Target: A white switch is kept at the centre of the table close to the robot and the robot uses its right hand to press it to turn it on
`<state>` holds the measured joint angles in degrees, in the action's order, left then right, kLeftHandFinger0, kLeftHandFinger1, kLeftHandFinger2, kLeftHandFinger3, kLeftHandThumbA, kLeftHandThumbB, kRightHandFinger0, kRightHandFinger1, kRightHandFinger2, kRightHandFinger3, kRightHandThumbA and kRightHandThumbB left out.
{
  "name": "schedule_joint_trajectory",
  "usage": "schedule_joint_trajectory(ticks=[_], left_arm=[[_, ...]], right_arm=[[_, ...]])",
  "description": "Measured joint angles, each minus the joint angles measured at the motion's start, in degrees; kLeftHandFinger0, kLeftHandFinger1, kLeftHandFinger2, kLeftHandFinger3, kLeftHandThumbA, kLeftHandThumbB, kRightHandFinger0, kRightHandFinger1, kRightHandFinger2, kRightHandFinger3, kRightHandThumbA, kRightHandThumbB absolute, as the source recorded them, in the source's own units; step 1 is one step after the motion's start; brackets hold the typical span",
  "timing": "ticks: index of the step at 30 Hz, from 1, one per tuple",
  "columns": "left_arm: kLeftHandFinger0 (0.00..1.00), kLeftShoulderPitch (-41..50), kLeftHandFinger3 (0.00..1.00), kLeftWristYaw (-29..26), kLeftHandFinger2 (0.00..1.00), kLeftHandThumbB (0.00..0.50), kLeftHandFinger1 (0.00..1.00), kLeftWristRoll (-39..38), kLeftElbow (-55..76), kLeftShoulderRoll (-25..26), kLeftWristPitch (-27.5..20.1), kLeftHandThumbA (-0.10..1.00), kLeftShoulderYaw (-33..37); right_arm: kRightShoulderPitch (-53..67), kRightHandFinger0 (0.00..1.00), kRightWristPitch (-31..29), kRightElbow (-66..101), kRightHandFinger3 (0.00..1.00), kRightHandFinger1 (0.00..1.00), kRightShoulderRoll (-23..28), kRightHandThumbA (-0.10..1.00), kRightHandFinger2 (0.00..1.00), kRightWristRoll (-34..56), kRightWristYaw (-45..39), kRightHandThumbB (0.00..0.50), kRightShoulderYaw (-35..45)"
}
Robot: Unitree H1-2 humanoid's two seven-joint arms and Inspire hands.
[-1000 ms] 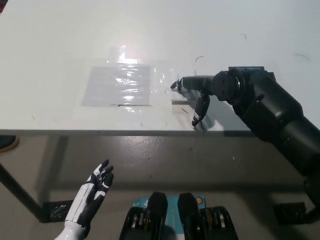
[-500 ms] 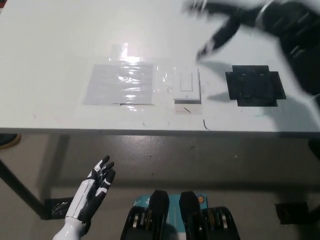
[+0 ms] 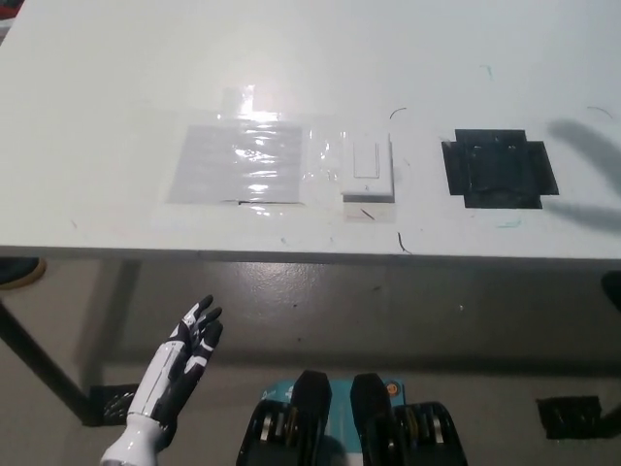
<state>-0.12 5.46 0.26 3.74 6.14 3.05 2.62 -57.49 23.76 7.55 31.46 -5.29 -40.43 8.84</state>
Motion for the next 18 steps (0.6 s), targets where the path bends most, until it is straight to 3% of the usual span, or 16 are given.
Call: schedule_joint_trajectory(ticks=[2,8,9,10,15,18], left_arm=[[1.00,-0.4,1.00,0.0,1.00,0.039,1.00,0.0,-0.1,0.0,0.0,0.82,0.0],[1.00,-1.5,1.00,0.0,1.00,0.057,1.00,0.0,-0.6,0.0,0.0,0.84,0.0],[1.00,-1.9,1.00,0.0,1.00,0.069,1.00,0.0,-0.8,0.0,0.0,0.86,0.0],[1.00,-2.1,1.00,0.0,1.00,0.065,1.00,0.0,-0.9,0.0,0.1,0.86,0.0],[1.00,-3.4,1.00,0.0,1.00,0.045,1.00,-0.1,-1.0,0.0,0.2,0.86,-0.1],[1.00,-4.0,1.00,0.0,1.00,0.054,1.00,-0.1,-1.0,0.1,0.2,0.86,-0.4]], right_arm=[[5.9,1.00,0.1,3.4,1.00,1.00,1.0,1.00,1.00,2.1,0.2,0.322,2.1],[23.7,1.00,0.5,12.8,1.00,1.00,-0.9,1.00,1.00,8.1,0.5,0.268,8.5],[28.2,1.00,0.3,15.0,1.00,1.00,-2.5,1.00,1.00,9.5,0.6,0.308,9.4],[31.2,1.00,0.3,16.2,1.00,1.00,-3.7,1.00,1.00,10.4,0.6,0.317,9.8],[48.8,1.00,-0.7,22.2,1.00,1.00,-13.9,1.00,1.00,15.4,1.1,0.246,10.5],[57.6,1.00,-3.5,20.2,1.00,1.00,-22.8,1.00,1.00,17.5,1.9,0.232,8.8]])
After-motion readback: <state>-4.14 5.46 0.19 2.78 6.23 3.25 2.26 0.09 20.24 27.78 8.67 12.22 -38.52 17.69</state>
